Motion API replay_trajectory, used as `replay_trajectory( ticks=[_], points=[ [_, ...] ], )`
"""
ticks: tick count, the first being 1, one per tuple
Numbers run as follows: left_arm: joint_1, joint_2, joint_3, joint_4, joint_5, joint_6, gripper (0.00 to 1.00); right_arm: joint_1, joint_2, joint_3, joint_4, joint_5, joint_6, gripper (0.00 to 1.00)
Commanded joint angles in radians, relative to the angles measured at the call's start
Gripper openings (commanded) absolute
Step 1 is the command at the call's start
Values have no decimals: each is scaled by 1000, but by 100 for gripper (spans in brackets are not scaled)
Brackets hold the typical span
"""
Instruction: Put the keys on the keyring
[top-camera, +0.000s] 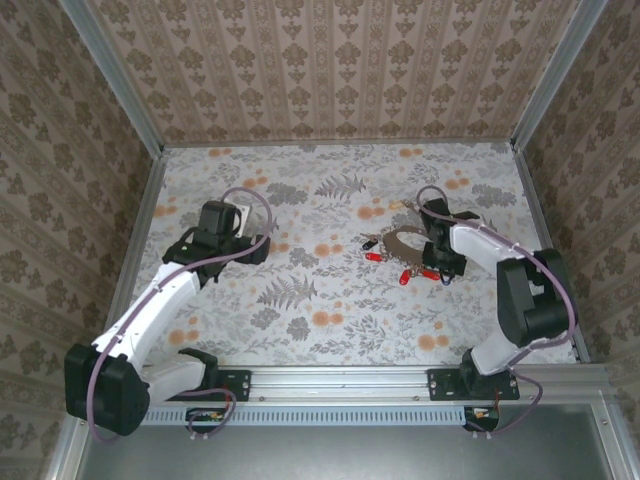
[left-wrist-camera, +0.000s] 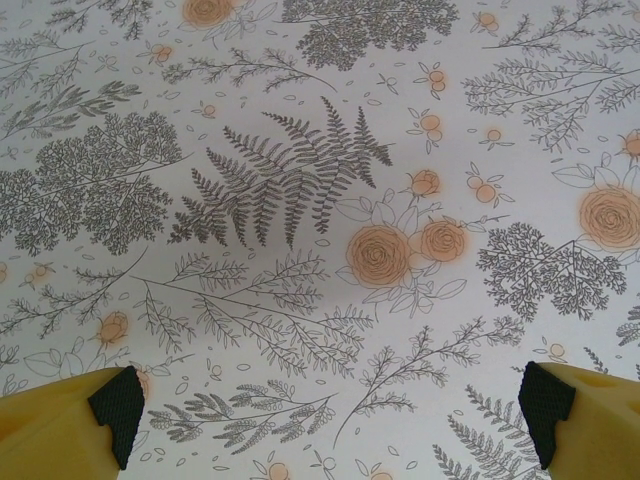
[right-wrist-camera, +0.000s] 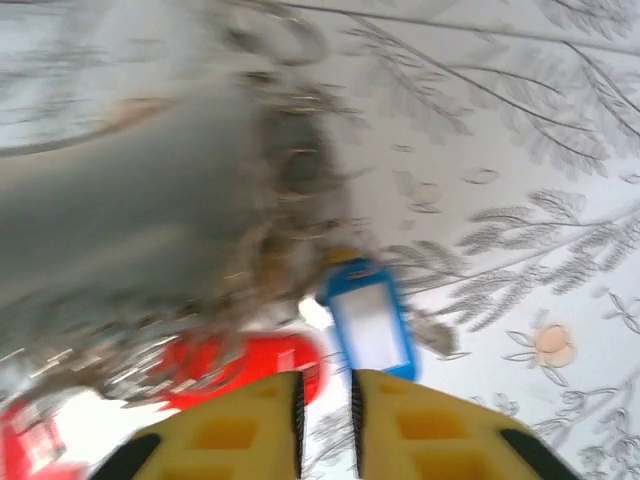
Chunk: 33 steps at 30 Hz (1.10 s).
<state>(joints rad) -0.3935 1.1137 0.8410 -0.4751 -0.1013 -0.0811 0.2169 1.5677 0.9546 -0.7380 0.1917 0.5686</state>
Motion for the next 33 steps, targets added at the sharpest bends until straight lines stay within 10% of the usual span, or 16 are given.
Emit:
replay_trajectory(
  ticks=[1,6,21,33],
  points=[
    [-9,0,21,-15,-20,26,100,95,-40,39,27,-136,-80,30],
    [-18,3,23,-17,-35,37,100,253,65,72,32,-149,-114,30],
    [-85,9,25,-34,-75,64,100,256,252,142,-112,37,131,0],
    [-120,29,35,-46,-83,75,100,90,137,16,-146,-3,215,0]
  ],
)
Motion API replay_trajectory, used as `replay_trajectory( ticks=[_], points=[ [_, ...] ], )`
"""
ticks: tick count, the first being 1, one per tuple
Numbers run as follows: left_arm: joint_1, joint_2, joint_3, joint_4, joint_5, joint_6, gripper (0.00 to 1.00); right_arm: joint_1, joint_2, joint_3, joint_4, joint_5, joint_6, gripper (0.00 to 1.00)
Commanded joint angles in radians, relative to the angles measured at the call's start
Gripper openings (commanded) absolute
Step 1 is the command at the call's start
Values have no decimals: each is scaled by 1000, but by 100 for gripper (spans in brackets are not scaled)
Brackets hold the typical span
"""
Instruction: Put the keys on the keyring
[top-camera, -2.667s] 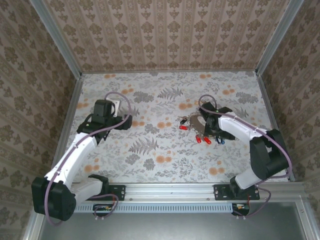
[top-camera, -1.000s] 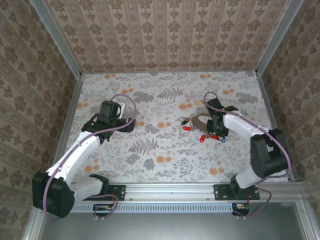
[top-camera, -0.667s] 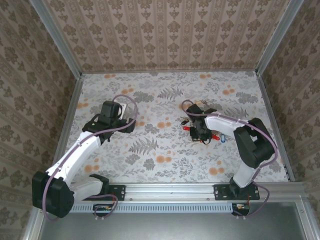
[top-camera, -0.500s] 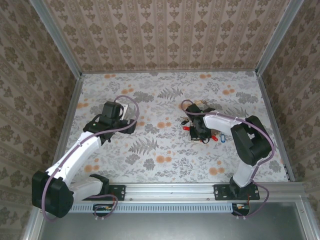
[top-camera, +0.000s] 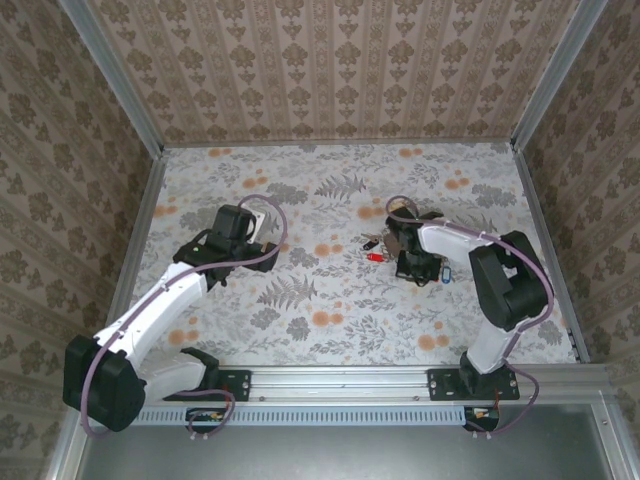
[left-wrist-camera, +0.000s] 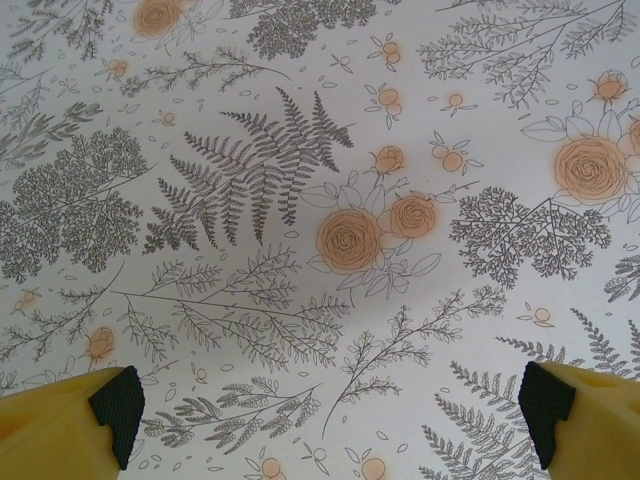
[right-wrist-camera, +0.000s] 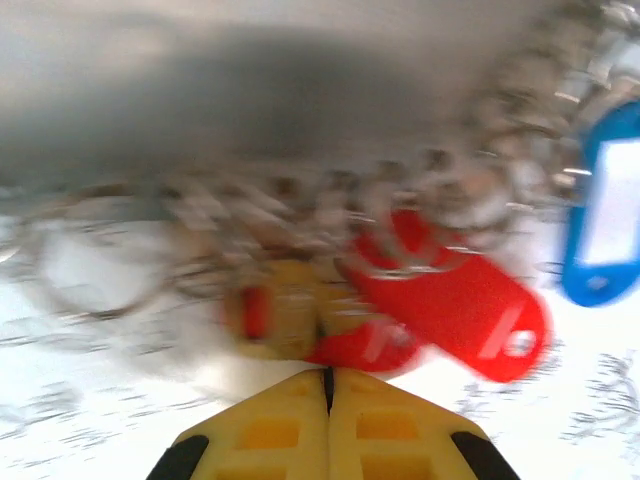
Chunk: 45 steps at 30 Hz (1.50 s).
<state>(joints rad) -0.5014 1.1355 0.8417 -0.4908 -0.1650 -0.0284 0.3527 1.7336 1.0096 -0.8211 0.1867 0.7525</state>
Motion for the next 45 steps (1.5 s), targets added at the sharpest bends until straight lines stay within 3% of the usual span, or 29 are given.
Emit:
replay_trajectory(
  ticks=[1,6,11,16,21,26,30,36,45],
  points=[
    [-14,7,34,-31,-19,23,100,-69,-35,-45,-60,-6,27,0],
    [-25,5,34,-34,-30,23,100,-176,-66,-59,-47,-37,-19,0],
    [-29,0,33,-32,-39,25,100,-195,-160,-56,23,-196,-123,0],
    [-29,-3,31,-30,-51,28,100,-156,-265,-37,82,-275,-197,18],
    [-29,-8,23,-18,-38,34,100,-85,-221,45,76,-244,-296,24],
    [-31,-25,8,1,-2,45,100,-76,-102,146,57,-192,-402,39],
    [-34,-48,-10,25,28,53,100,-59,-49,176,57,-241,-381,37],
    [-41,-62,-21,42,69,70,100,5,-42,151,73,-157,-367,26],
    [-55,-62,-21,43,89,85,100,9,27,140,87,-89,-405,37]
  ],
)
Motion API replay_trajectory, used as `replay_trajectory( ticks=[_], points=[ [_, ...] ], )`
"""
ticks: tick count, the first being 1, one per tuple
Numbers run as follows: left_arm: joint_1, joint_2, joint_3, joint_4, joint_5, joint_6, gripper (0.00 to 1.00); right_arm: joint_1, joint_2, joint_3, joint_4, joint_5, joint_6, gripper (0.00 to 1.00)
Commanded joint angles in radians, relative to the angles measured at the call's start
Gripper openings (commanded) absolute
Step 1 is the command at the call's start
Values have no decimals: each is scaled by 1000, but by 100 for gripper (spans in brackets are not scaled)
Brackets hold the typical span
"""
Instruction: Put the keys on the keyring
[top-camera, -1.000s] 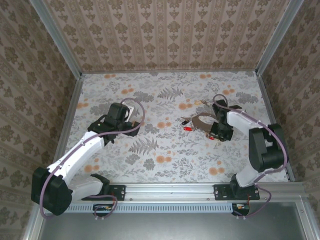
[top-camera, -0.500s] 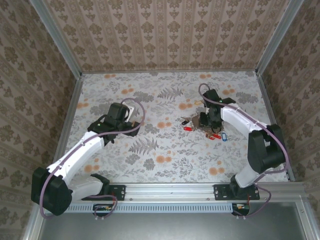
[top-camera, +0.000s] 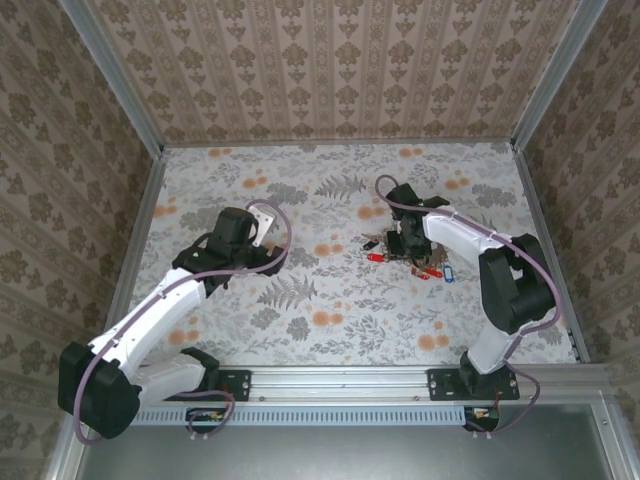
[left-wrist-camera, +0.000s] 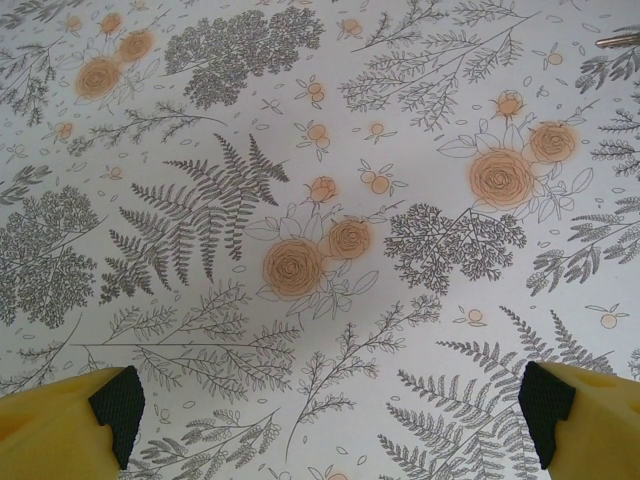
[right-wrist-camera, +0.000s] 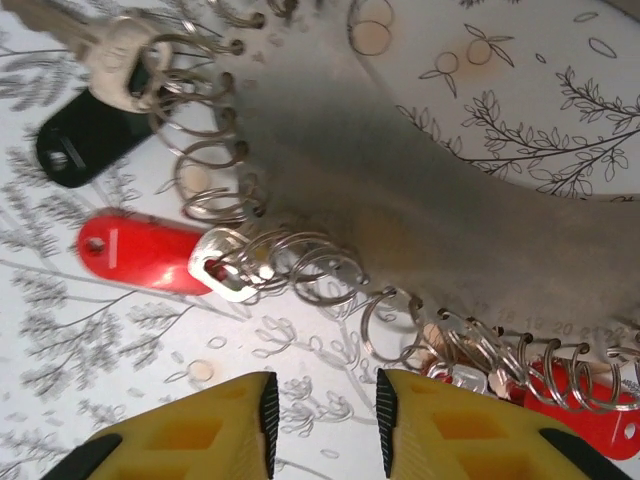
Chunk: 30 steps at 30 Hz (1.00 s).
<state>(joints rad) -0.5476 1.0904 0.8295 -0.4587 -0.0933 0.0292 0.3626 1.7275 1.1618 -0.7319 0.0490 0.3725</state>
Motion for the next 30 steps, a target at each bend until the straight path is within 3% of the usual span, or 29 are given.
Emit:
replay_trajectory(
  ticks=[1,20,30],
  points=[
    [-10,-16,-11,11,17,29,100,-2,42,-12,-2,48,-28,37],
    [-25,-12,-12,9,9,35,100,12,119,5,-4,153,-45,25],
    [-29,-11,-11,7,4,38,100,14,132,21,-19,65,27,16]
  ],
)
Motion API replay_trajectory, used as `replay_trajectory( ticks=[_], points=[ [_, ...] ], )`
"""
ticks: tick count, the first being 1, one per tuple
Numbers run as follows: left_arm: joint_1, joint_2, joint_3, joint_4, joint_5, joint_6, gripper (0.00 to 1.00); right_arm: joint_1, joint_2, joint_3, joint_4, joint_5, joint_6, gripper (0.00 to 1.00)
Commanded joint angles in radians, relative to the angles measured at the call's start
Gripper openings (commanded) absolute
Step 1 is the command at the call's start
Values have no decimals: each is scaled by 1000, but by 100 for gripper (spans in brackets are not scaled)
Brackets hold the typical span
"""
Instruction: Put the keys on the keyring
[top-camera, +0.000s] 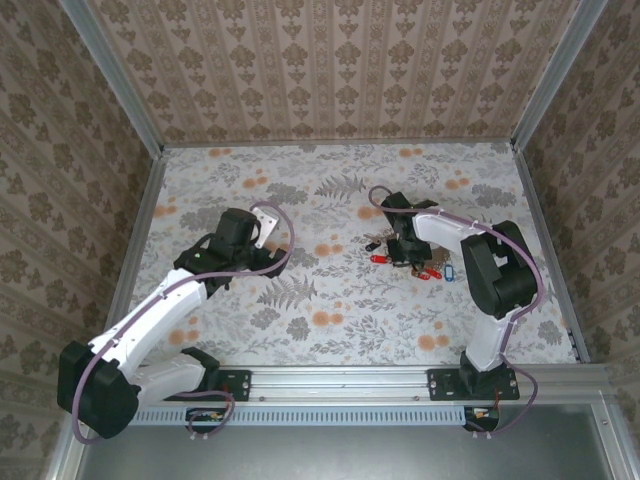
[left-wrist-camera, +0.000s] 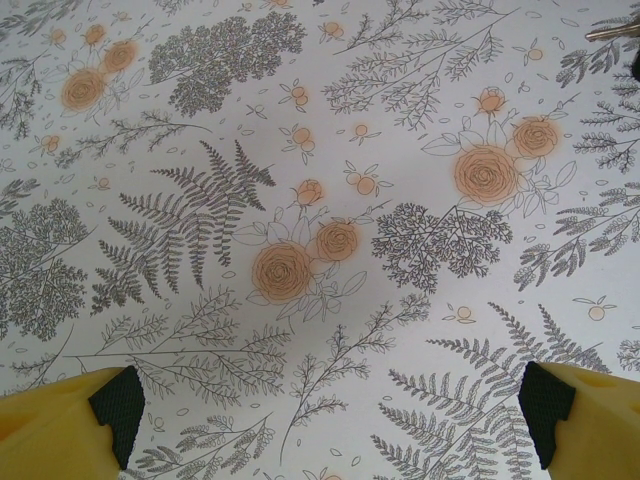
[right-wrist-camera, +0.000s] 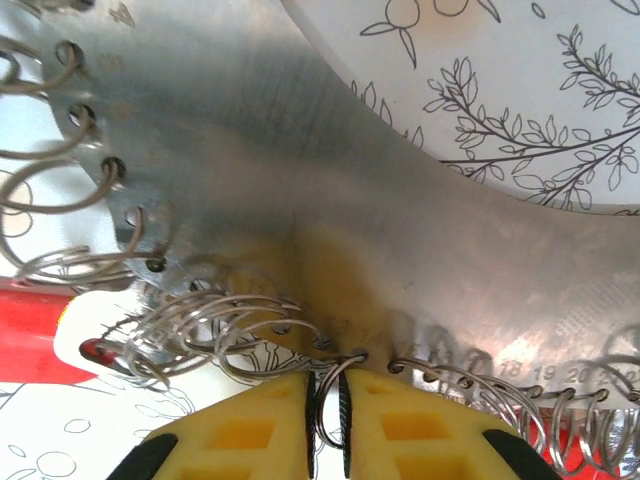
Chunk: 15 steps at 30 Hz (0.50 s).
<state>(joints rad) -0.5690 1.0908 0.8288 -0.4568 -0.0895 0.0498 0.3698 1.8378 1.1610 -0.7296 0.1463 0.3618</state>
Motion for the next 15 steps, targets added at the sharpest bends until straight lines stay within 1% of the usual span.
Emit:
replay_trajectory(
  ticks=[1,3,7,12,15],
  points=[
    [-8,-11,-12,5,1,18,100,7,20,25,-24,-40,47,16],
    [-8,-9,-12,5,1,18,100,7,21,35,-31,-59,78,13],
    [-9,-9,-11,6,2,21,100,8,23,35,-24,-139,152,12],
    [-10,-8,-12,5,0,21,100,3,16,22,15,-276,218,24],
    [-11,-9,-13,4,-1,21,100,1,-36,9,3,-261,196,34]
  ],
)
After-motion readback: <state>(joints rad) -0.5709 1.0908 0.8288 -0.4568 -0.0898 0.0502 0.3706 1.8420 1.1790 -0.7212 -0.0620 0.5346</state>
